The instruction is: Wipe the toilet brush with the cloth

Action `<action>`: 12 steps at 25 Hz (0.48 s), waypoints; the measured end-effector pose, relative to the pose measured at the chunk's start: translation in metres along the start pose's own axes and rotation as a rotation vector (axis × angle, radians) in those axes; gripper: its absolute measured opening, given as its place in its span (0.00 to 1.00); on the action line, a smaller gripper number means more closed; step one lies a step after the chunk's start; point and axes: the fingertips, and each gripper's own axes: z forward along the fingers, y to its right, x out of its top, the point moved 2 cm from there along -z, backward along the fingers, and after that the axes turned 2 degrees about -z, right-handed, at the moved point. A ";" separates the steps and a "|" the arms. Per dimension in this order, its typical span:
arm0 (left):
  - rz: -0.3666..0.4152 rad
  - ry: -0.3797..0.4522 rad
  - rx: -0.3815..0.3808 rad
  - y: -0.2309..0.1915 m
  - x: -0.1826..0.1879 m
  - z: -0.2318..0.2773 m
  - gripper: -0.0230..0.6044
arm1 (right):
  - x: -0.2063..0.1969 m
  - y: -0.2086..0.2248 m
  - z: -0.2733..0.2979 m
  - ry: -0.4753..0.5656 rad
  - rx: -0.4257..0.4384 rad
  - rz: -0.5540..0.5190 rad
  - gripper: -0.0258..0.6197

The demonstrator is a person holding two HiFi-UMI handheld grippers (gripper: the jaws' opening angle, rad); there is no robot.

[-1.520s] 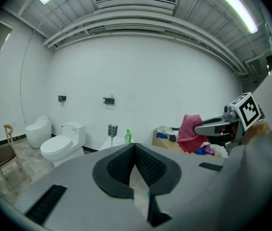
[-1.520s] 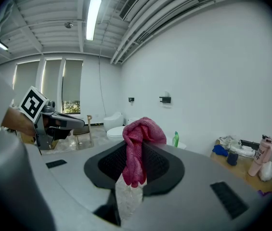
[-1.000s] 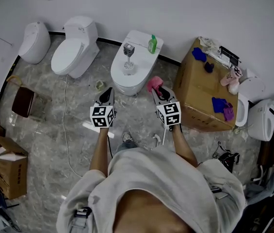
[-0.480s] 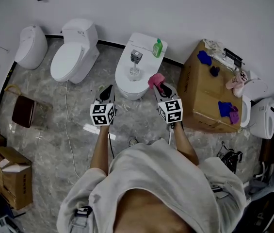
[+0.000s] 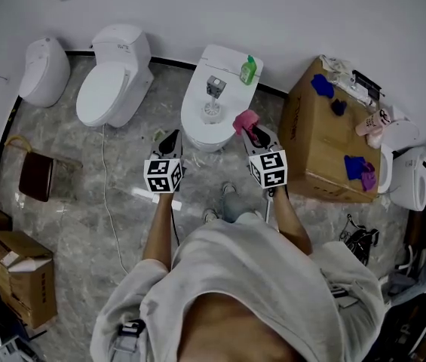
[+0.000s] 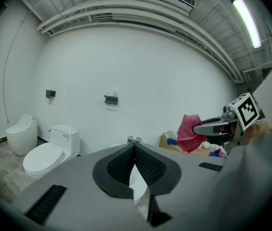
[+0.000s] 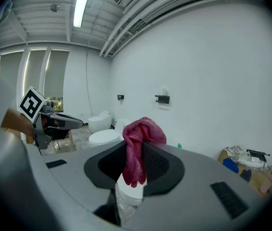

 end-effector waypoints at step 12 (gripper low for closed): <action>0.003 -0.031 0.007 -0.011 0.012 0.058 0.07 | 0.005 0.035 0.054 -0.012 0.037 0.008 0.19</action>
